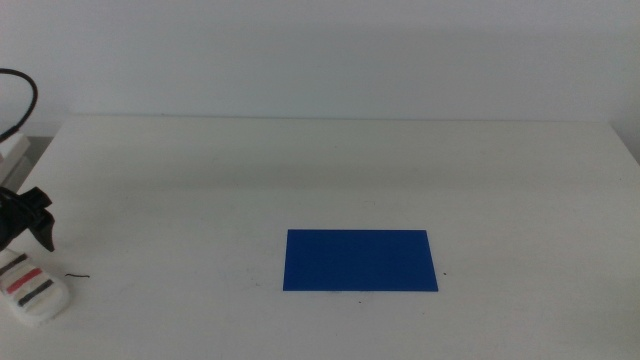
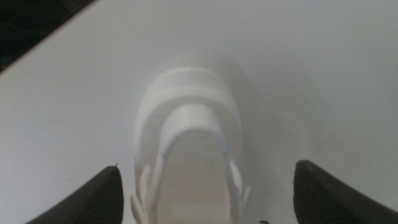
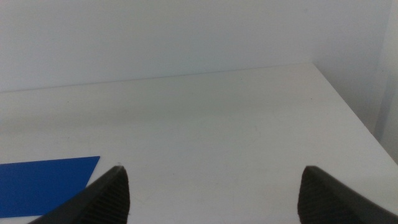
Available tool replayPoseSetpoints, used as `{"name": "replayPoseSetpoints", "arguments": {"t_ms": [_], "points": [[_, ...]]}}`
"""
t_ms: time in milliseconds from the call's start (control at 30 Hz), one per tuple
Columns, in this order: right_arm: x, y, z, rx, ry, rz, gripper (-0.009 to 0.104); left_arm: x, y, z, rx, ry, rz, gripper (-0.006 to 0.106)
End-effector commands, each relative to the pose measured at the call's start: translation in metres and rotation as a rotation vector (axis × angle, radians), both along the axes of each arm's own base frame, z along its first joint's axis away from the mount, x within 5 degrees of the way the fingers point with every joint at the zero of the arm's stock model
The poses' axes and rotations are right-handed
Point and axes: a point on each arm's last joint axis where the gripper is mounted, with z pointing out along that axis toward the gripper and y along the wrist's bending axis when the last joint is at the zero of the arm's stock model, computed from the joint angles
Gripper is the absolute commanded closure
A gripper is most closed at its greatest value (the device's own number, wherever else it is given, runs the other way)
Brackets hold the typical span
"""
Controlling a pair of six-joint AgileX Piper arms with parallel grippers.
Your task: Use one arm to grab the shoe from the table and place it on the mat.
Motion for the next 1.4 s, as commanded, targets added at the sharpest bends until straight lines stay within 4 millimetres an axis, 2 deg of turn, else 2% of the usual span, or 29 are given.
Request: {"name": "replayPoseSetpoints", "arguments": {"t_ms": [0, 100, 200, 400, 467, 533, 667, 767, 867, 1033, 1167, 1267, 1367], "points": [[0.0, 0.0, 0.0, -0.01, -0.009, 0.001, 0.016, 0.003, -0.002, -0.001, -0.002, -0.003, -0.001, 0.009], [0.0, 0.0, 0.0, -0.01, -0.009, 0.001, 0.016, 0.002, -0.002, -0.001, 0.007, 0.01, -0.005, 0.016], [0.0, 0.0, 0.0, -0.01, -0.009, 0.001, 0.016, 0.0, -0.001, -0.001, 0.015, 0.031, -0.002, 0.03], [0.0, 0.0, 0.0, -0.01, -0.009, 0.001, 0.016, -0.006, -0.004, 0.0, -0.021, 0.085, 0.011, 0.079], [0.0, 0.0, 0.0, -0.01, -0.009, 0.001, 0.016, -0.007, -0.014, 0.011, -0.027, 0.078, -0.017, 0.095], [0.0, 0.0, 0.0, -0.01, -0.009, 0.001, 0.016, -0.003, -0.028, 0.027, -0.008, 0.073, -0.051, 0.102], [0.0, 0.0, 0.0, -0.01, -0.009, 0.001, 0.016, 0.021, -0.074, 0.056, 0.011, 0.097, -0.149, 0.102], [0.0, 0.0, 0.0, -0.01, -0.009, 0.001, 0.016, 0.042, -0.127, 0.074, 0.017, 0.104, -0.239, 0.102], [0.0, 0.0, 0.0, -0.01, -0.009, 0.001, 0.016, 0.055, -0.186, 0.08, 0.016, 0.088, -0.328, 0.102], [0.0, 0.0, 0.0, -0.01, -0.009, 0.001, 0.016, 0.06, -0.282, 0.071, -0.034, 0.059, -0.489, 0.102], [0.0, 0.0, 0.0, -0.01, -0.009, 0.001, 0.016, 0.061, -0.342, 0.065, -0.043, 0.018, -0.579, 0.102], [0.0, 0.0, 0.0, -0.01, -0.009, 0.001, 0.016, 0.06, -0.37, 0.057, -0.056, 0.007, -0.632, 0.102], [0.0, 0.0, 0.0, -0.01, -0.009, 0.001, 0.016, 0.058, -0.385, 0.051, -0.073, 0.011, -0.661, 0.102]]}}
